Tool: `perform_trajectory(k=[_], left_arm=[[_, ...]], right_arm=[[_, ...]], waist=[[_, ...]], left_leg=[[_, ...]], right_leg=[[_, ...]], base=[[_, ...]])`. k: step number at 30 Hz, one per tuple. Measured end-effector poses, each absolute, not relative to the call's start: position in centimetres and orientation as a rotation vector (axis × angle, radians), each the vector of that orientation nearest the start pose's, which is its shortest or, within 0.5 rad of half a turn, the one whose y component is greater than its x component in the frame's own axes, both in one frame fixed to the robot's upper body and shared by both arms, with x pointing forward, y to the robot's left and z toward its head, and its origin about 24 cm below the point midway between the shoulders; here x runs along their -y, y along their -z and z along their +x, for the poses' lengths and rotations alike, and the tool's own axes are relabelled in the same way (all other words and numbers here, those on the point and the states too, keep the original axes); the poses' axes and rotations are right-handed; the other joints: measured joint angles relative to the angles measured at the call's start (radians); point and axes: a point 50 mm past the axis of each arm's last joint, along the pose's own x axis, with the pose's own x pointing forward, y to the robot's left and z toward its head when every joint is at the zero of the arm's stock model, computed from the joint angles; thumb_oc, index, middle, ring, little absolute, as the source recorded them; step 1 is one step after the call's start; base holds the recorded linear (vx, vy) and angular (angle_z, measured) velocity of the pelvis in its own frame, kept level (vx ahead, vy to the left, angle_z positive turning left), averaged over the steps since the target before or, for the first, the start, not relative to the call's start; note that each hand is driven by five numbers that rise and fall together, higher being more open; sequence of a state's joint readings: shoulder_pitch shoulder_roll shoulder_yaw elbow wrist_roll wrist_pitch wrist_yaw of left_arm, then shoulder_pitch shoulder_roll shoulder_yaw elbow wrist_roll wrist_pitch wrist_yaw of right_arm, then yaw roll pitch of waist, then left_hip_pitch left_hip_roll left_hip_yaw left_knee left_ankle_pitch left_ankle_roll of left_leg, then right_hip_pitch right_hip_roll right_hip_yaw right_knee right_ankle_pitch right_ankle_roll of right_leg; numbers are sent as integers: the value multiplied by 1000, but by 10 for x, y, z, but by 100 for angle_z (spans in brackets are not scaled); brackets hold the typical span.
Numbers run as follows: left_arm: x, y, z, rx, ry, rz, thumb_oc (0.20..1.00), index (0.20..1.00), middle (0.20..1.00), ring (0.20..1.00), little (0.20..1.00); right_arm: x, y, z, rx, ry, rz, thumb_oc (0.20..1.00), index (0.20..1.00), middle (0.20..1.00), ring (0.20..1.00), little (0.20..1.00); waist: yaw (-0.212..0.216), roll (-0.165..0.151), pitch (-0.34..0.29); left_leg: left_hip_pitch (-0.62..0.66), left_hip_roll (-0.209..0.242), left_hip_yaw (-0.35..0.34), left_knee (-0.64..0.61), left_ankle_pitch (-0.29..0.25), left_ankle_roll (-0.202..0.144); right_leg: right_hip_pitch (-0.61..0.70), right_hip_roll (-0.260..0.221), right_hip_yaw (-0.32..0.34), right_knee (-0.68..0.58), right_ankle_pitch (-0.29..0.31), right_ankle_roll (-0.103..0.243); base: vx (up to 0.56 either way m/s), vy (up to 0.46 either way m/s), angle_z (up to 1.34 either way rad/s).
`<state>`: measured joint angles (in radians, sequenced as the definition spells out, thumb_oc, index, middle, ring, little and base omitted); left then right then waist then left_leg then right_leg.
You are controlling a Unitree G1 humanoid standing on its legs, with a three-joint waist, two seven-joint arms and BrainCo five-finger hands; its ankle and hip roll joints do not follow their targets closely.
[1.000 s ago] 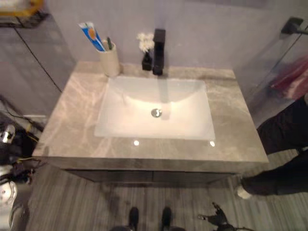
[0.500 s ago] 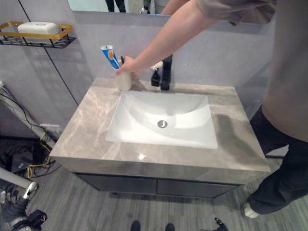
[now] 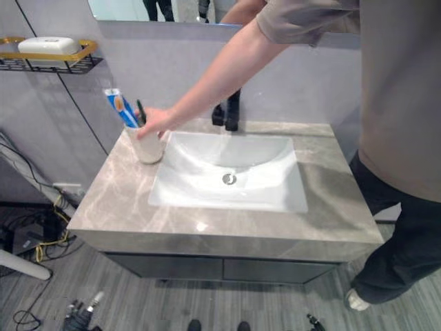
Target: Put brush and paste in cup on sink, flatten towel.
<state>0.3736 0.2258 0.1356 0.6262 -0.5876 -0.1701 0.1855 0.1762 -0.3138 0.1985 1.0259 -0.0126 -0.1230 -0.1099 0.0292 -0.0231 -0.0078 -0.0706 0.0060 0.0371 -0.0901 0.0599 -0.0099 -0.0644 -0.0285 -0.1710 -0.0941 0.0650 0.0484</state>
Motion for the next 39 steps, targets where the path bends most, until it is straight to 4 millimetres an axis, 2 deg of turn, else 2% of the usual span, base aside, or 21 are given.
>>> perform_trajectory(k=[3, 5, 20, 26, 32, 34, 36, 38, 39], left_arm=[[-264, 129, 53, -842, -672, -218, 1000, 1000, 1000, 1000, 1000], [-260, 132, 48, -879, -649, -227, 1000, 1000, 1000, 1000, 1000], [-257, 108, 74, -728, -524, -226, 1000, 1000, 1000, 1000, 1000], [-258, 82, 88, -627, -364, -170, 1000, 1000, 1000, 1000, 1000], [-260, 55, 94, -560, -218, -127, 1000, 1000, 1000, 1000, 1000], [-263, 43, 95, -552, -127, -76, 1000, 1000, 1000, 1000, 1000], [-265, 17, 92, -524, -12, -10, 1000, 1000, 1000, 1000, 1000], [-262, 4, 87, -514, 35, -8, 1000, 1000, 1000, 1000, 1000], [-260, -4, 84, -509, 73, 5, 598, 598, 598, 598, 598]], right_arm=[[250, 150, 70, -1076, 59, -429, 1000, 1000, 1000, 1000, 1000], [250, 150, 70, -1078, 59, -429, 1000, 1000, 1000, 1000, 1000], [249, 148, 75, -1054, 52, -431, 1000, 1000, 1000, 1000, 1000], [250, 146, 79, -1039, 49, -439, 1000, 1000, 1000, 1000, 1000], [255, 143, 86, -1023, 49, -455, 1000, 1000, 1000, 1000, 1000], [256, 143, 87, -1025, 38, -468, 1000, 1000, 1000, 1000, 1000], [259, 143, 87, -1032, 36, -477, 1000, 1000, 1000, 1000, 1000], [260, 144, 84, -1046, 33, -481, 1000, 1000, 1000, 1000, 1000], [259, 145, 82, -1056, 21, -488, 1000, 1000, 1000, 1000, 1000]], waist=[[-8, 6, 2], [-14, 9, 3], [-15, 7, 6], [-13, 18, 16], [-13, 33, 27], [-11, 38, 29], [-5, 41, 31], [2, 45, 34], [7, 45, 35]], left_leg=[[0, 0, 2, 0, 0, 0], [0, 0, 2, 0, -1, 1], [2, 0, -1, -3, -2, 2], [3, 0, -3, -4, -2, 2], [4, 0, -4, -4, -2, 2], [3, 0, -4, -2, -3, 1], [2, 1, -2, 0, -1, -4], [1, 1, -1, -1, -2, -4], [0, 1, -2, -1, -2, -4]], right_leg=[[-1, 0, 1, 0, 0, 0], [-2, 0, 2, 0, 0, 0], [6, 0, 0, 0, 0, 0], [9, 0, -2, 0, -1, 0], [10, 0, -3, 0, -1, 1], [8, 0, -3, 0, -1, 2], [7, 1, -2, 0, 0, 3], [6, 0, -2, 0, 0, 4], [4, 0, -2, 0, 0, 4]], base=[[0, 0, 0], [0, 0, 0], [0, 0, 0], [0, 0, 0], [0, 0, 0], [0, 0, 0], [-42, -37, -2], [-17, -14, -1], [0, 0, 0]])
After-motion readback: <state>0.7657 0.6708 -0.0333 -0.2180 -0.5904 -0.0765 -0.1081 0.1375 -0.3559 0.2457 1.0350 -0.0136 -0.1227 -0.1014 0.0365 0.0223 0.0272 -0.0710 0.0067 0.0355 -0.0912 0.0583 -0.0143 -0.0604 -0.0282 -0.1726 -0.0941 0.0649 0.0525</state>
